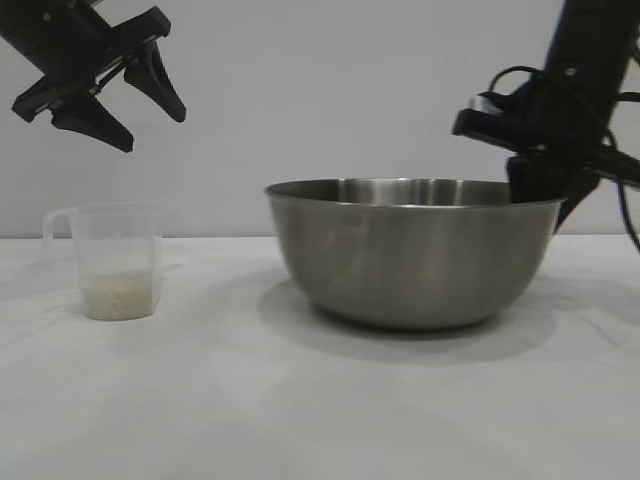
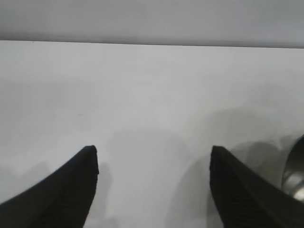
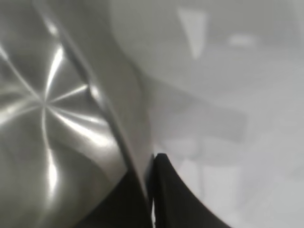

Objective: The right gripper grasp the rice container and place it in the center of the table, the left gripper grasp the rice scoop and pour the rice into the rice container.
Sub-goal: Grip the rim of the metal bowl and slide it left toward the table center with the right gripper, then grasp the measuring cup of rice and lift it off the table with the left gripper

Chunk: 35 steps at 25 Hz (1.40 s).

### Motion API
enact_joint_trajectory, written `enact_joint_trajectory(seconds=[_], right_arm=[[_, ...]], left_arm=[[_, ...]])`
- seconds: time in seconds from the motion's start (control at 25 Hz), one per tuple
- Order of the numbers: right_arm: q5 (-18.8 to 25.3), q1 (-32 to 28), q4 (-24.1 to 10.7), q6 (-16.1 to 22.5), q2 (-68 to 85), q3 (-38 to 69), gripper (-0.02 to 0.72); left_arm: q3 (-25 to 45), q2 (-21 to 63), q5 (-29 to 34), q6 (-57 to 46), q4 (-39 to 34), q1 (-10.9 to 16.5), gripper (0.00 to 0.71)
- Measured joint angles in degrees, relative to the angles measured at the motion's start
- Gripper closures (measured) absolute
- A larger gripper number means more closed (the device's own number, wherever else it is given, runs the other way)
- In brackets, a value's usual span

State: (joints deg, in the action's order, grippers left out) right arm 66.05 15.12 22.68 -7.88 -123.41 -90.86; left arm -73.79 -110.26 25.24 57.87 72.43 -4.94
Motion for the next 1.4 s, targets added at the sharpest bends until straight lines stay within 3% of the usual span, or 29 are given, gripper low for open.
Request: enact_joint_trajectory(seconds=[0.12,0.16,0.2,0.44,0.56,0.76,0.84,0.96,1.04,1.4], right_arm=[[0.0,0.0,1.39,0.0,-0.23,0.0,0.703],[-0.13,0.0,1.63,0.0,-0.23,0.0,0.654],[-0.13,0.0,2.03,0.0,-0.23,0.0,0.654],[1.67,0.0,2.26,0.0,-0.23,-1.0,0.228],[3.06,0.0,1.8,0.0,0.45,-3.8,0.112],[3.56,0.0,-3.69,0.0,4.74,-8.28,0.126],[3.78,0.0,-8.26,0.28,6.68,-8.93,0.126],[4.4,0.0,-18.47,2.87,9.41,-9.07,0.126],[4.62,0.0,-22.64,3.96,11.66,-9.07,0.126],[5.05,0.0,-26.39,6.86,24.02,-7.72,0.126]], left_arm=[[0.0,0.0,0.0,0.0,0.0,0.0,0.272],[0.0,0.0,0.0,0.0,0.0,0.0,0.272],[0.0,0.0,0.0,0.0,0.0,0.0,0.272],[0.0,0.0,0.13,0.0,0.0,0.0,0.272],[0.0,0.0,0.18,0.0,0.0,0.0,0.272],[0.0,0.0,0.26,0.0,0.0,0.0,0.272],[0.0,0.0,0.26,0.0,0.0,0.0,0.272],[0.0,0.0,0.26,0.0,0.0,0.0,0.272],[0.0,0.0,0.26,0.0,0.0,0.0,0.272],[0.0,0.0,0.4,0.0,0.0,0.0,0.272]])
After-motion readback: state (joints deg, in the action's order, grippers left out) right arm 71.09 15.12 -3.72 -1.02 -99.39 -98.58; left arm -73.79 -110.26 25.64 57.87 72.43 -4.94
